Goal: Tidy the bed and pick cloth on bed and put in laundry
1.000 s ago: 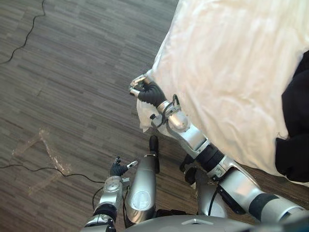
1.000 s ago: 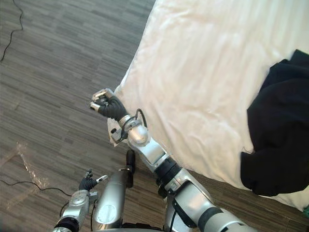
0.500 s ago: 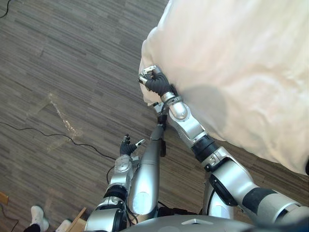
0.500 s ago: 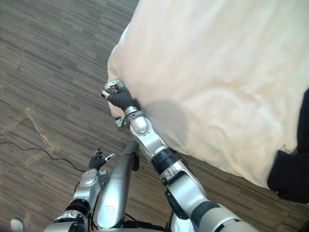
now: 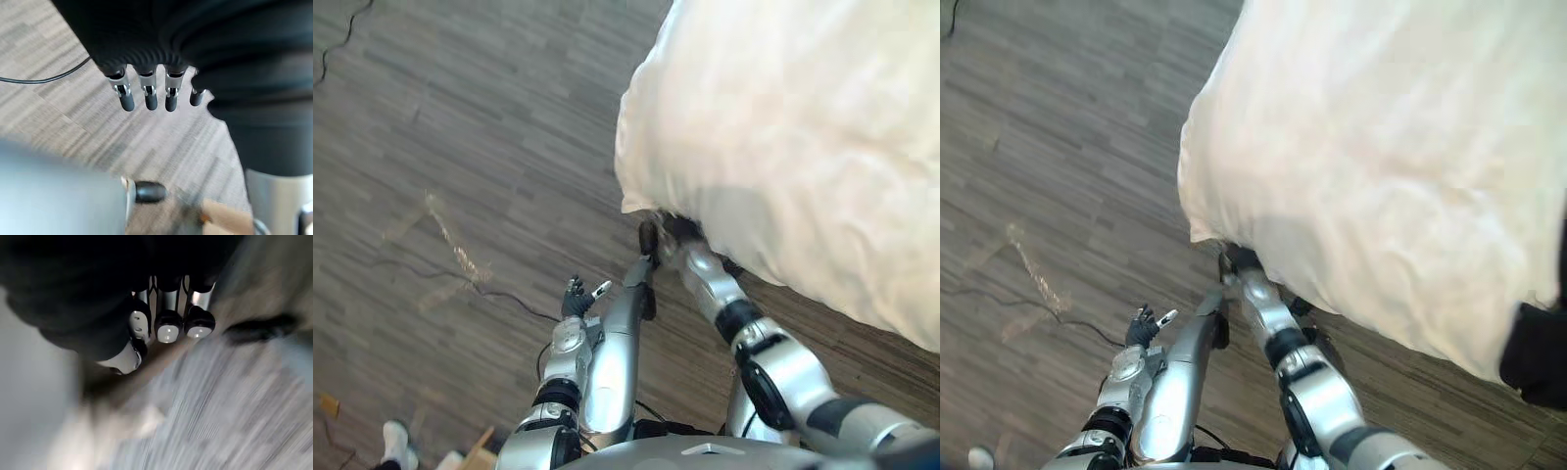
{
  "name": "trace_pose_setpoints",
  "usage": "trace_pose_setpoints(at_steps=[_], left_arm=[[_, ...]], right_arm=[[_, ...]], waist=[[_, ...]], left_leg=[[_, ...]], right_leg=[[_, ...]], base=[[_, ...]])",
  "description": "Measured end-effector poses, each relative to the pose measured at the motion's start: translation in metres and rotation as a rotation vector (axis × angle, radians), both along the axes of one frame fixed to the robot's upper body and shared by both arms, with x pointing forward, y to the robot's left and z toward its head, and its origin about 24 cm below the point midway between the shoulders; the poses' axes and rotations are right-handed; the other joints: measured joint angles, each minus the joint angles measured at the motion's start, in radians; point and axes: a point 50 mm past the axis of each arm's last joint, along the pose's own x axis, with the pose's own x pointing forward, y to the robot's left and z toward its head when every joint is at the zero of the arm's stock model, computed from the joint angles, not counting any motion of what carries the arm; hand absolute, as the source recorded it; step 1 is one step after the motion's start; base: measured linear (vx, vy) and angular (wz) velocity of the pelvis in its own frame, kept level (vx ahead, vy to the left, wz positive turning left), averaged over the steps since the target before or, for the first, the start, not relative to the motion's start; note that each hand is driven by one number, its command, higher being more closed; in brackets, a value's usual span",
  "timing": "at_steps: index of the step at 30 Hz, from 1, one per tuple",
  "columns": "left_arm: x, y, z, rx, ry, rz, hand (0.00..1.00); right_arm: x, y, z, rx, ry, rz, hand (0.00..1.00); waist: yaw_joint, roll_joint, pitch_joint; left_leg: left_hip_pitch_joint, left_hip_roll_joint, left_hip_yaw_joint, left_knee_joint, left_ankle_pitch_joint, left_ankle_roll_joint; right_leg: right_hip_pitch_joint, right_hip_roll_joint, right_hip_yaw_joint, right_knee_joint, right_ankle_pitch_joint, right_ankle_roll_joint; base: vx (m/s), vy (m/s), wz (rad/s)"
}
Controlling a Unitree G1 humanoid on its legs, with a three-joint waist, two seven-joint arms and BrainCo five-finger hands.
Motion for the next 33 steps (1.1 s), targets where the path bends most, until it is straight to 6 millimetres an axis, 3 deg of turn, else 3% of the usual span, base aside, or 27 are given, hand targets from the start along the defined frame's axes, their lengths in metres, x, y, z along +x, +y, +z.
trace_pose_setpoints(at_steps=[3, 5, 11, 16, 18, 21, 26, 31, 33], left_arm=[[-0.002, -0.005, -0.003, -0.011, 0.021, -0.013, 0.0], [-0.001, -0.009, -0.003, -0.006, 0.026, -0.041, 0.0], [-0.014, -0.013, -0.013, -0.01, 0.085, -0.091, 0.0], [-0.036, -0.005, -0.026, -0.007, 0.155, -0.087, 0.0], [-0.054, 0.006, -0.037, 0.015, 0.23, -0.08, 0.0], [-0.067, 0.016, -0.044, 0.045, 0.283, -0.09, 0.0], [-0.079, 0.03, -0.047, 0.112, 0.322, -0.15, 0.0], [-0.082, 0.03, -0.048, 0.143, 0.335, -0.216, 0.0], [-0.082, 0.03, -0.048, 0.144, 0.331, -0.218, 0.0]], right_arm=[[-0.043, -0.017, -0.045, -0.013, 0.175, -0.043, 1.0], [-0.06, -0.027, -0.06, -0.011, 0.237, -0.061, 1.0], [-0.089, -0.044, -0.07, 0.003, 0.242, -0.09, 1.0], [-0.122, -0.056, -0.079, -0.003, 0.266, -0.09, 1.0], [-0.126, -0.058, -0.072, 0.0, 0.218, -0.039, 1.0], [-0.128, -0.056, -0.057, 0.03, 0.131, 0.053, 1.0], [-0.122, -0.039, -0.016, 0.136, -0.067, 0.245, 1.0], [-0.111, -0.025, 0.031, 0.293, -0.281, 0.37, 1.0], [-0.11, -0.024, 0.039, 0.328, -0.313, 0.37, 1.0]], waist=[[-0.028, -0.012, -0.008], [-0.043, -0.016, -0.01], [-0.063, -0.069, -0.074], [-0.079, -0.081, -0.171], [-0.098, -0.084, -0.2], [-0.106, -0.085, -0.203], [-0.106, -0.086, -0.205], [-0.101, -0.086, -0.206], [-0.101, -0.086, -0.206]], left_leg=[[0.078, 0.015, 0.044, 0.011, -0.035, -0.007], [0.126, 0.024, 0.054, 0.013, -0.043, -0.009], [0.248, 0.05, 0.093, 0.011, -0.073, -0.02], [0.303, 0.053, 0.107, -0.024, -0.079, -0.027], [0.328, 0.052, 0.12, -0.05, -0.076, -0.03], [0.351, 0.049, 0.122, -0.071, -0.074, -0.03], [0.357, 0.04, 0.122, -0.082, -0.069, -0.027], [0.357, 0.022, 0.119, -0.104, -0.055, -0.013], [0.357, 0.017, 0.117, -0.114, -0.047, -0.009]], right_leg=[[0.063, 0.017, 0.033, -0.027, 0.007, 0.006], [0.11, 0.028, 0.04, -0.04, 0.008, 0.007], [0.226, 0.066, 0.069, -0.09, 0.007, 0.009], [0.277, 0.091, 0.085, -0.146, 0.015, 0.022], [0.297, 0.107, 0.105, -0.184, 0.036, 0.025], [0.329, 0.123, 0.112, -0.237, 0.063, 0.031], [0.351, 0.136, 0.135, -0.3, 0.103, 0.039], [0.353, 0.143, 0.153, -0.346, 0.143, 0.042], [0.353, 0.141, 0.154, -0.354, 0.151, 0.042]], base=[[0.05, 0.002, -0.54], [0.05, -0.024, -0.3], [0.09, -0.027, -0.25], [0.11, 0.0, -0.16], [0.07, 0.017, -0.26], [0.05, 0.03, -0.13], [0.02, 0.037, -0.07], [-0.04, 0.036, -0.08], [-0.05, 0.041, 0.0]])
